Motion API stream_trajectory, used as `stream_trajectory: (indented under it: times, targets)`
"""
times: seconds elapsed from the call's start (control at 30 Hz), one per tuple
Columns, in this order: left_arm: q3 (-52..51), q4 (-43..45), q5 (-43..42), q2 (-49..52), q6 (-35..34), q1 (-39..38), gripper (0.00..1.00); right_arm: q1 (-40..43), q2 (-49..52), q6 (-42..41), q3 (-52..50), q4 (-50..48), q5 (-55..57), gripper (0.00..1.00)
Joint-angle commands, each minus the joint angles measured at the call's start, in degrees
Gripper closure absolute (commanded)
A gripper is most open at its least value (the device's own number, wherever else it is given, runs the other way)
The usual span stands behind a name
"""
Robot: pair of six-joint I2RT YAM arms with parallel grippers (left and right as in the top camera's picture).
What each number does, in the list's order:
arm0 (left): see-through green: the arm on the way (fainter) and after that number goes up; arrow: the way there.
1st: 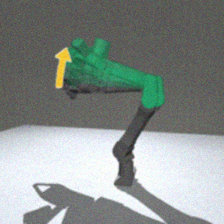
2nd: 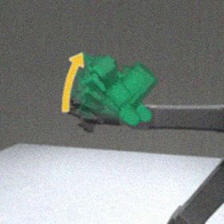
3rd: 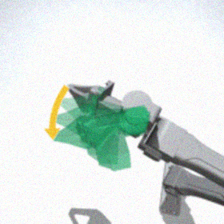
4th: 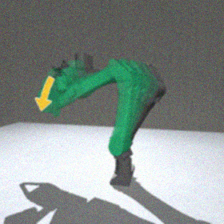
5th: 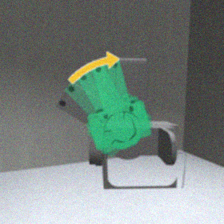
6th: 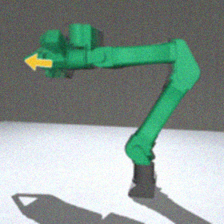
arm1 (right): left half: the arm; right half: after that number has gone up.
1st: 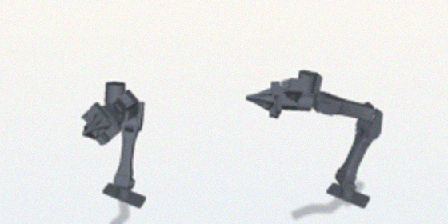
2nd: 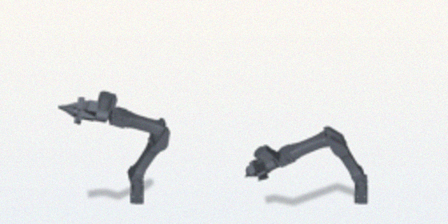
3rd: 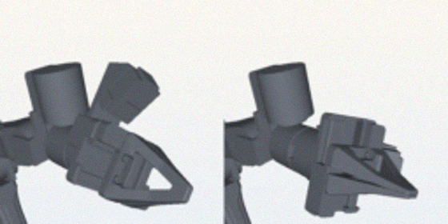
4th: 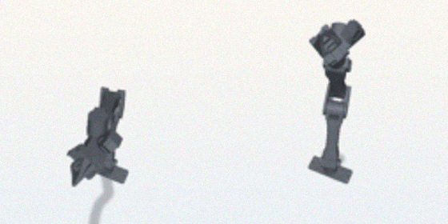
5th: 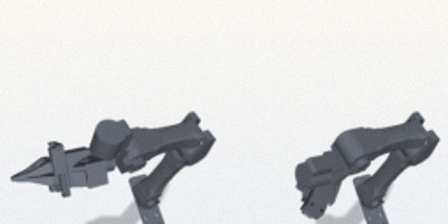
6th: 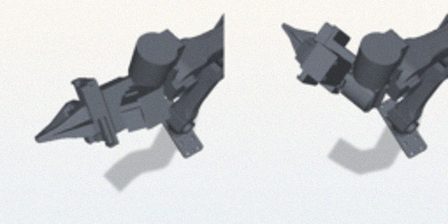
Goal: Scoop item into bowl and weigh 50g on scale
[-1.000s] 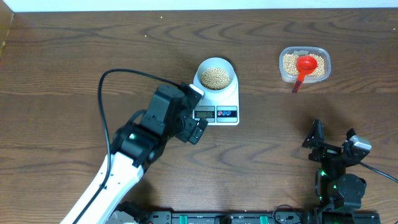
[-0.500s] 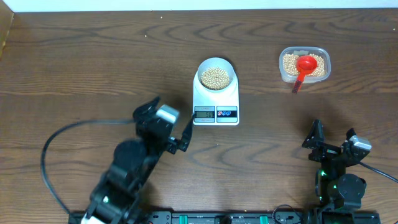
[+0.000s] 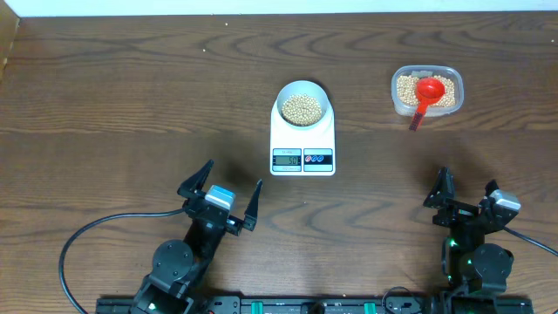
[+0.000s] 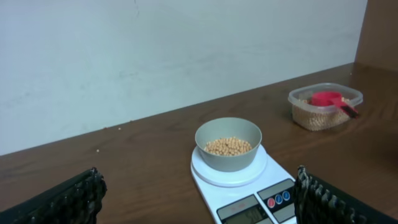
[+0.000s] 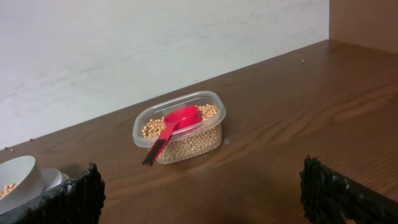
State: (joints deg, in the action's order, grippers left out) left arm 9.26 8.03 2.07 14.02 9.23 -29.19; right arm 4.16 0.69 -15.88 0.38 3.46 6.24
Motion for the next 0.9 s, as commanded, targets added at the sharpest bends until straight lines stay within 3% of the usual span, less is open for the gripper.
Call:
stream_trajectory:
  times: [0.0,0.53,0.87]
  targets:
    - [-1.88,0.92,0.11,-2.05,-0.09,0.20,0.02,-0.50,-0.39,0.70,-0.09,0.22,0.31,0.01]
    - [-9.07,0.87,-0.20,-11.76,-1.62,0.17,0.02,-0.50,-0.39,0.70,-0.09,0.22,0.31,0.01]
    - [-9.03,-7.56,0.68,-13.97,-0.02,0.76,0.02,-0.50,-0.39,0.70,-0.09,0.22,0.31,0.01]
